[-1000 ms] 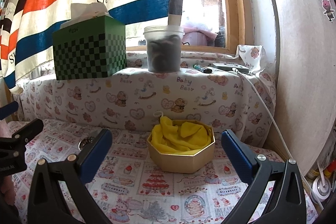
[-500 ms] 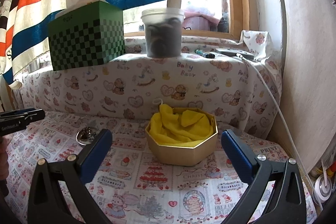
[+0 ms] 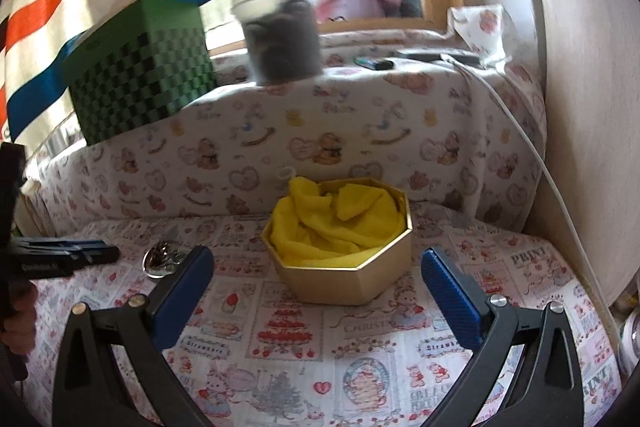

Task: Organize jewelry
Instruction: 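Lower the left tool onto the silver bangle, close and lift it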

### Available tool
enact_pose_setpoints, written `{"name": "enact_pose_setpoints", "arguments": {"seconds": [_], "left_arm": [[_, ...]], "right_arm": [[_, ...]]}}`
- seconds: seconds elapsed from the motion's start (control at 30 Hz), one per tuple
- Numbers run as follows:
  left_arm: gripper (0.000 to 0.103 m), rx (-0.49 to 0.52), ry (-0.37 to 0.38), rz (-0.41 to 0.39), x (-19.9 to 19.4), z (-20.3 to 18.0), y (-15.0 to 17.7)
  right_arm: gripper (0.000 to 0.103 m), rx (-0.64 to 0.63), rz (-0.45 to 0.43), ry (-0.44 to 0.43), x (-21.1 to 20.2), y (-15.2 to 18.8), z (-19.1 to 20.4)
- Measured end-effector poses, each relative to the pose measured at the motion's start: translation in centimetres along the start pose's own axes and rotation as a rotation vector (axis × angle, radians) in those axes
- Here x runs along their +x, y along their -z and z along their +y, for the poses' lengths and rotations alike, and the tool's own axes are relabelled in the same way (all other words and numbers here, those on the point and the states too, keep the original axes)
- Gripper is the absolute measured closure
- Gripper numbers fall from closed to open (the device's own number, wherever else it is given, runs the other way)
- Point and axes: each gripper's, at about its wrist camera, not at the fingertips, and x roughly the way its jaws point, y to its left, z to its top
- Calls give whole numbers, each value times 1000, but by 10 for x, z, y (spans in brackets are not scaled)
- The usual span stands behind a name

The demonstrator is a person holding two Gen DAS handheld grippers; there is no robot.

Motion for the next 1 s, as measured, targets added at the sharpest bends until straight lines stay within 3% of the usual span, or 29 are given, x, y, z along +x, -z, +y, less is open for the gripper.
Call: {"name": "enact_pose_setpoints", "arguments": {"seconds": [0.1, 0.27, 0.37, 0.5, 0.73, 0.83, 1.0], "left_arm": [[37, -8, -36, 58, 16, -11, -12], [36, 103, -124, 177, 41, -32, -18], [36, 115, -187, 208, 48, -35, -19], [36, 115, -173, 242, 55, -35, -23], [41, 145, -180, 209, 64, -40, -23], [41, 127, -181, 183, 44, -34, -15], [41, 45, -62, 84, -8, -25, -9]], "right_arm": [[0, 24, 25, 0, 6, 0, -6], [0, 19, 12, 17, 4, 0, -6], [0, -4, 5, 25, 3, 0, -3], [0, -28, -21, 34, -3, 0, 2], [0, -135, -65, 55, -12, 2, 19], [0, -169, -77, 59, -14, 3, 24], [0, -171, -71, 51, -15, 3, 24]]}}
